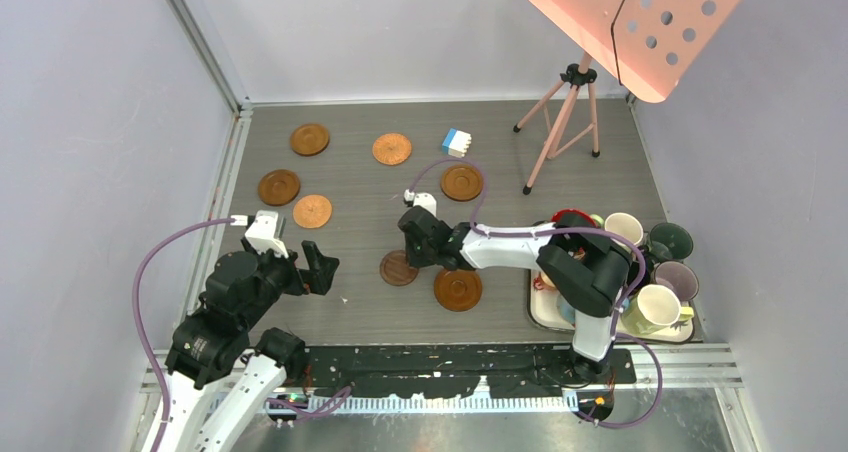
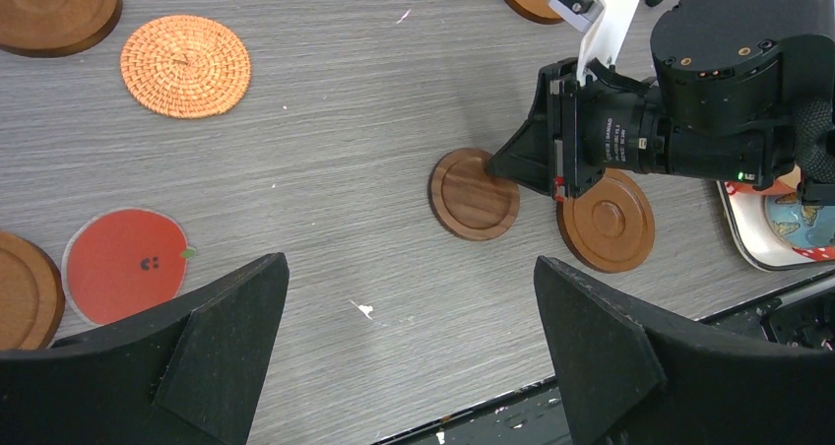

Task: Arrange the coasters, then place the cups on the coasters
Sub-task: Move the coaster to the center of the board.

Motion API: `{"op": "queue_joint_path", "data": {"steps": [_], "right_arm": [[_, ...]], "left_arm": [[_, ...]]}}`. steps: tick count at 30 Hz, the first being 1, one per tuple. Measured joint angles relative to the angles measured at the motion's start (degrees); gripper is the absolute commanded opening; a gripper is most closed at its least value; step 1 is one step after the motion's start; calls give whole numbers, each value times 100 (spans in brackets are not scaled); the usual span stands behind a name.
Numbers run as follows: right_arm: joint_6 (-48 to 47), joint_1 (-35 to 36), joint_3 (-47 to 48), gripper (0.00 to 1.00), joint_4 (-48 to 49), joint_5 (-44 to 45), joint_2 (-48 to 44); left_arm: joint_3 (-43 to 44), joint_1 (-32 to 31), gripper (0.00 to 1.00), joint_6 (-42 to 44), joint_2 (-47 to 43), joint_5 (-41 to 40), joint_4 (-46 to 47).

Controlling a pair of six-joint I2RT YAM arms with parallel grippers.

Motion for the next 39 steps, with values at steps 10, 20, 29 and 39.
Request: {"op": "queue_joint_path", "data": {"steps": [10, 20, 29, 39], "right_arm": [[-22, -413, -240, 5, 247, 323, -107], [-168, -1084, -1049, 5, 260, 723, -782], [-240, -1331, -1333, 5, 85, 1029, -1071], [-282, -1338, -1296, 5, -109, 1226, -1097]], "left_arm": [[0, 0, 100, 0, 2, 0, 0], [0, 0, 100, 0, 50, 2, -2], [0, 0, 100, 0, 57, 0, -2], [0, 0, 100, 0, 98, 2, -2]]}}
